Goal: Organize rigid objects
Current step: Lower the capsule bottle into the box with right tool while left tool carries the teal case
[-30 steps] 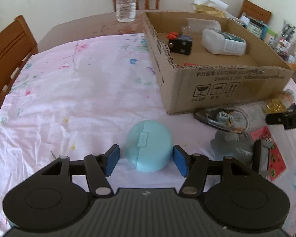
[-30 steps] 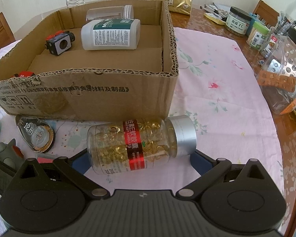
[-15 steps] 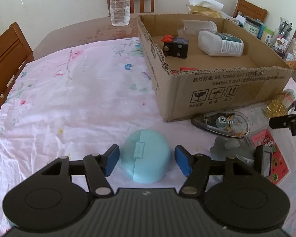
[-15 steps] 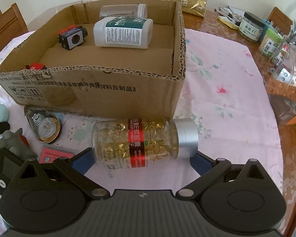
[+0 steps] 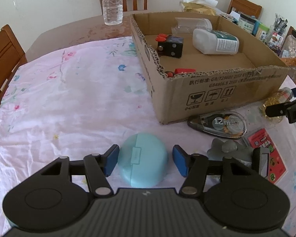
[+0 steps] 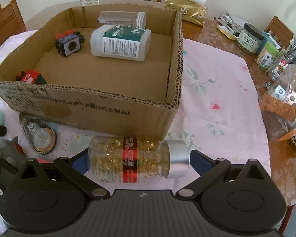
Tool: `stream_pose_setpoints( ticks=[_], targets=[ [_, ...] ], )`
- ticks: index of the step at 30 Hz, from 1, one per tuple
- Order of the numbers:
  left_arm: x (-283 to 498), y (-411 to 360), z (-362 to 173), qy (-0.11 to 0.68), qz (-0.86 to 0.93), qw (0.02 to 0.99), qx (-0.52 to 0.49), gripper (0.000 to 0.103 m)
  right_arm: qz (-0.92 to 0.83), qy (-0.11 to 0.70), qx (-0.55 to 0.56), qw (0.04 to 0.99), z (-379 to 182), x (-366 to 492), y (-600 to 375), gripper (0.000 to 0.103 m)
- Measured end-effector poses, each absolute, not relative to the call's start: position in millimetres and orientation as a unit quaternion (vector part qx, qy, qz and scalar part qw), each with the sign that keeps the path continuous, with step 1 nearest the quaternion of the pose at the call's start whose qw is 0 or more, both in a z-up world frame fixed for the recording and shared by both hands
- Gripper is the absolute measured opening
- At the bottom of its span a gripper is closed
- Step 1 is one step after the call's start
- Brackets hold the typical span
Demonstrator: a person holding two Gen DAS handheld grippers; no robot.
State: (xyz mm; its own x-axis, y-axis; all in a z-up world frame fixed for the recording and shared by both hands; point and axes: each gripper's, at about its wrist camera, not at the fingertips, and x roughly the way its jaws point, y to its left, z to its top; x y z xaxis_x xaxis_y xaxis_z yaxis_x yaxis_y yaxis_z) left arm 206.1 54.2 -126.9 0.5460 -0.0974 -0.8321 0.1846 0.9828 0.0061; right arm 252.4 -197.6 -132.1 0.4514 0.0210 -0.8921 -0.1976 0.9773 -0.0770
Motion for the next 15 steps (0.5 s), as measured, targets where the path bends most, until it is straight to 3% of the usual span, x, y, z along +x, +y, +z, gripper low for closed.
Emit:
stream_pose_setpoints(
  ticks=[4, 5, 15],
  targets=[
    [207.4, 54.3, -126.2, 0.475, -0.076, 0.876, 0.044, 0.056, 0.066, 0.526, -0.085, 0.843, -133.1, 253.4, -196.0, 0.096],
    [207.4, 55.0, -126.0, 0.475, -0.076, 0.876, 0.044, 0.052, 0.065, 0.527, -0.087, 0.843, -132.8, 253.1, -195.7, 0.096],
    [206.9, 58.9, -120.4, 0.486, -0.088, 0.867, 0.063, 0.052, 0.084, 0.534, -0.097, 0.836, -118.4, 247.3, -197.2, 0.096]
  ],
)
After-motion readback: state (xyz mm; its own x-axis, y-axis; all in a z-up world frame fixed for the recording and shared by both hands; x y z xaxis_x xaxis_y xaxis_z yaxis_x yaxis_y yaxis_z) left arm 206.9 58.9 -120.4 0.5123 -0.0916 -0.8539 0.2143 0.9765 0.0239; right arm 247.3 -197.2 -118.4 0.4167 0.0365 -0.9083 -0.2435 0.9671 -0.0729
